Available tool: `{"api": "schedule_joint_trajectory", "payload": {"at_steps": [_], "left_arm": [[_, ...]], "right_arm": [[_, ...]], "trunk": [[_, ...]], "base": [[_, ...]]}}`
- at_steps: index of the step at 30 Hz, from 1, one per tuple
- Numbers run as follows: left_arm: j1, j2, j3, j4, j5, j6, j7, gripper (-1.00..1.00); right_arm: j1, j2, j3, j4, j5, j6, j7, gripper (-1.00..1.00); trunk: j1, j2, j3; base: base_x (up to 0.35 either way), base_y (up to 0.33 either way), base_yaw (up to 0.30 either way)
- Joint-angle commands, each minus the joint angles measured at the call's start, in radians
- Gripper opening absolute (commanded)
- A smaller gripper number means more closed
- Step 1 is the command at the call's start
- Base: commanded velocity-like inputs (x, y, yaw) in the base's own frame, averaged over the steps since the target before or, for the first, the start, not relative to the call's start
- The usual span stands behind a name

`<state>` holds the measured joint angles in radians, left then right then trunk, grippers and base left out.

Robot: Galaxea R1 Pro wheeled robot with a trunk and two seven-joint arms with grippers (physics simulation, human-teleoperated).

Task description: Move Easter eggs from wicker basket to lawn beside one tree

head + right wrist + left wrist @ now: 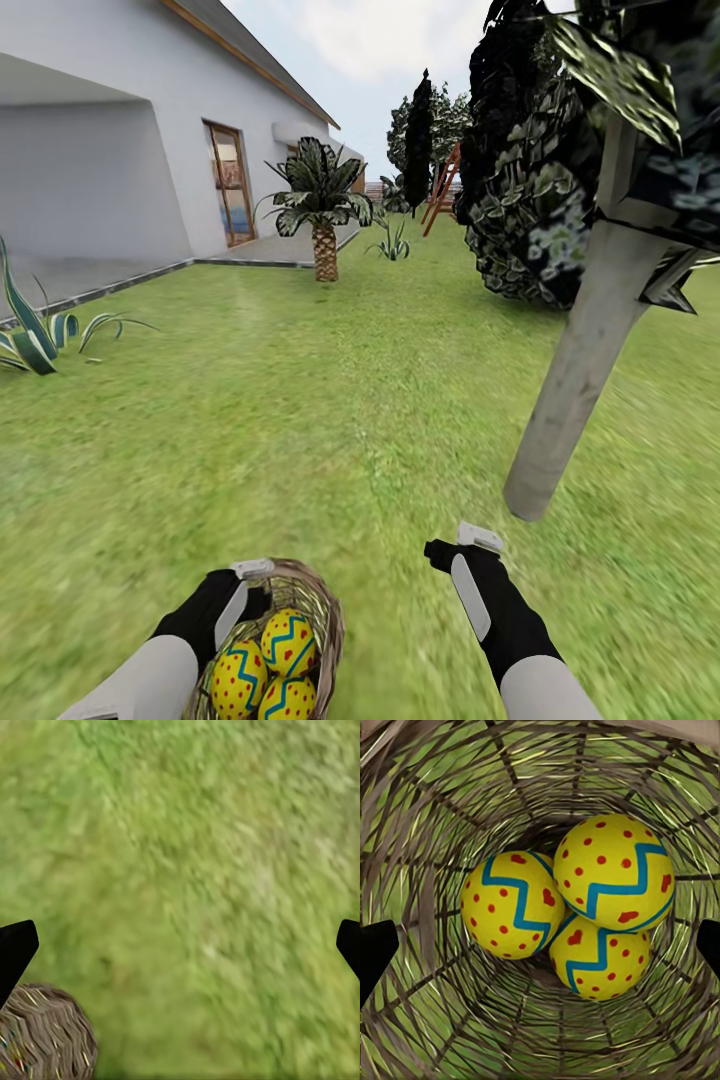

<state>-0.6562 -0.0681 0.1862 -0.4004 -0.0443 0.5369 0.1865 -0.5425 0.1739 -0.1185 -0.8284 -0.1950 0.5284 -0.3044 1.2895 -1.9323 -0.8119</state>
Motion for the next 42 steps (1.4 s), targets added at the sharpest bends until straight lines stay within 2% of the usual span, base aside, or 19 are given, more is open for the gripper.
{"api": "schedule_joint_trajectory", "payload": {"at_steps": [1, 6, 8, 11, 15, 27, 35, 42], "left_arm": [[0.0, 0.001, 0.007, -0.002, -0.004, 0.005, 0.001, 1.0], [0.002, 0.007, 0.012, -0.001, -0.005, 0.004, 0.0, 1.0], [0.003, 0.009, 0.012, -0.001, -0.005, -0.006, 0.0, 1.0], [0.004, 0.007, 0.012, 0.001, -0.005, -0.063, 0.002, 1.0], [0.004, 0.005, 0.012, 0.017, -0.005, -0.094, 0.016, 1.0], [0.004, -0.001, 0.007, 0.022, -0.009, -0.103, 0.024, 1.0], [0.004, -0.002, 0.008, 0.022, -0.01, -0.104, 0.068, 1.0], [0.004, -0.002, 0.007, 0.022, -0.015, -0.104, 0.073, 1.0]], "right_arm": [[0.0, 0.001, -0.001, -0.002, -0.011, 0.003, -0.007, 1.0], [0.0, 0.001, 0.013, -0.004, -0.011, 0.007, 0.017, 1.0], [0.0, 0.001, 0.049, -0.006, -0.01, 0.021, 0.06, 1.0], [-0.001, 0.001, 0.117, -0.01, -0.01, 0.08, 0.124, 1.0], [-0.002, 0.001, 0.15, -0.014, -0.011, 0.117, 0.154, 1.0], [-0.002, 0.001, 0.156, -0.018, -0.011, 0.124, 0.161, 1.0], [-0.001, 0.001, 0.154, -0.018, -0.013, 0.119, 0.16, 1.0], [-0.001, 0.001, 0.15, -0.018, -0.014, 0.117, 0.162, 1.0]], "trunk": [[0.004, -0.008, -0.004], [0.023, -0.043, -0.02], [0.031, -0.057, -0.026], [0.042, -0.078, -0.036], [0.057, -0.106, -0.048], [0.103, -0.19, -0.086], [0.134, -0.246, -0.111], [0.161, -0.295, -0.133]], "base": [[0.0, 0.0, 0.0], [0.0, 0.0, 0.0], [0.0, 0.0, 0.0], [0.0, 0.0, 0.0], [0.0, 0.0, 0.0], [0.0, 0.0, 0.0], [0.0, 0.0, 0.0], [0.0, 0.0, 0.0]]}}
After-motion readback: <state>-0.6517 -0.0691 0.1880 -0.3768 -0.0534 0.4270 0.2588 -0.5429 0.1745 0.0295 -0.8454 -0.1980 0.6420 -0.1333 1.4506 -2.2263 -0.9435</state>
